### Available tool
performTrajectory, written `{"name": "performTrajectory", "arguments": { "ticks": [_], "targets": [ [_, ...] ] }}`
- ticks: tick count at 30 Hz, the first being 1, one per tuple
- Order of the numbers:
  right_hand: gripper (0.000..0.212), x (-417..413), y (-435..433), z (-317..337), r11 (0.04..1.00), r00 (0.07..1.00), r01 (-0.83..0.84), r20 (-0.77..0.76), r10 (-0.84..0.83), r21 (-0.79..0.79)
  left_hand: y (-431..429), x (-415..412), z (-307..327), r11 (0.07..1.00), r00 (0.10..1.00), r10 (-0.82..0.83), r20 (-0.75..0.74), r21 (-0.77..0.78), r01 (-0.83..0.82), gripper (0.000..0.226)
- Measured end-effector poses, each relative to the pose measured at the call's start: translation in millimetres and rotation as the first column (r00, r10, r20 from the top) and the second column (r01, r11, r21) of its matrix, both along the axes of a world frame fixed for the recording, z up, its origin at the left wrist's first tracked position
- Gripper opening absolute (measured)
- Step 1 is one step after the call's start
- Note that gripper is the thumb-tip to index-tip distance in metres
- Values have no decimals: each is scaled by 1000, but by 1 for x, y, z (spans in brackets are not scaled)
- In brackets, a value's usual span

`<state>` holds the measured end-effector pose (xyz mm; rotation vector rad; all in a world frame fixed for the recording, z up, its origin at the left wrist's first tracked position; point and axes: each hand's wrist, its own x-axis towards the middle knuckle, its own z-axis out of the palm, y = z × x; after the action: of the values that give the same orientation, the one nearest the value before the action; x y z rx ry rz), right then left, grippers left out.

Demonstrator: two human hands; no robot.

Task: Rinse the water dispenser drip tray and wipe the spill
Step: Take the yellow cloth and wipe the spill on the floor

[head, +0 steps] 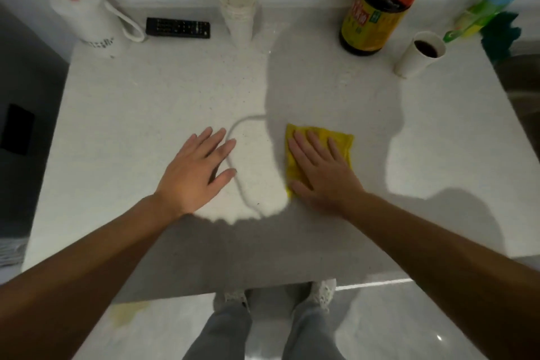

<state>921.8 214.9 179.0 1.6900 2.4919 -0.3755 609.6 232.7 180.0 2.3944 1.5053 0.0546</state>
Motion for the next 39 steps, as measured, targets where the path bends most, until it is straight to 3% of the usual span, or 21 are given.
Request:
{"name": "performTrajectory", "arguments": {
  "ticks": [3,7,9,11,12,16,18,23,25,28,31,35,39],
  "targets": [
    [86,15,-91,-4,999,1000,-30,1,30,-16,-18,-28,8,1000,999,-12,51,-15,13,59],
    [89,54,-116,3,969,966,247,74,-248,20,-39,-73,4,999,998,-17,61,38,14,62],
    [88,53,-93,2,876,874,476,69,-481,84,-41,-89,-1,997,998,-20,66,77,15,61],
    [88,32,-62,-2,745,743,665,49,-667,47,-41,-97,-6,996,996,3,86,87,-10,60],
    [88,14,-49,-4,733,730,680,64,-680,35,-42,-99,-7,996,994,15,111,88,-25,59],
    [74,-109,-45,-8,892,896,443,-13,-444,87,-59,-115,-3,995,974,64,217,57,-78,51],
    [66,-164,-78,-7,923,929,370,-64,-366,100,-80,-134,5,995,971,91,223,14,-97,50],
    [33,-201,-159,-1,885,935,355,-94,-343,302,-165,-194,15,982,968,168,187,51,-181,43],
    [30,-204,-175,1,884,938,347,-101,-332,312,-201,-216,18,975,972,197,125,82,-208,42],
    [29,-214,-204,10,882,874,459,-230,-427,107,-252,-246,24,962,963,267,20,59,-268,41],
    [35,-239,-276,20,785,677,544,-399,-619,-294,-307,-269,46,879,888,456,-54,-129,-459,19],
    [31,-295,-377,1,673,496,577,-457,-739,-462,-381,-305,47,742,817,564,-116,-362,-564,13],
    [19,-372,-435,-32,630,475,557,-414,-776,-542,-443,-362,14,688,799,583,-144,-436,-580,13]
  ]
}}
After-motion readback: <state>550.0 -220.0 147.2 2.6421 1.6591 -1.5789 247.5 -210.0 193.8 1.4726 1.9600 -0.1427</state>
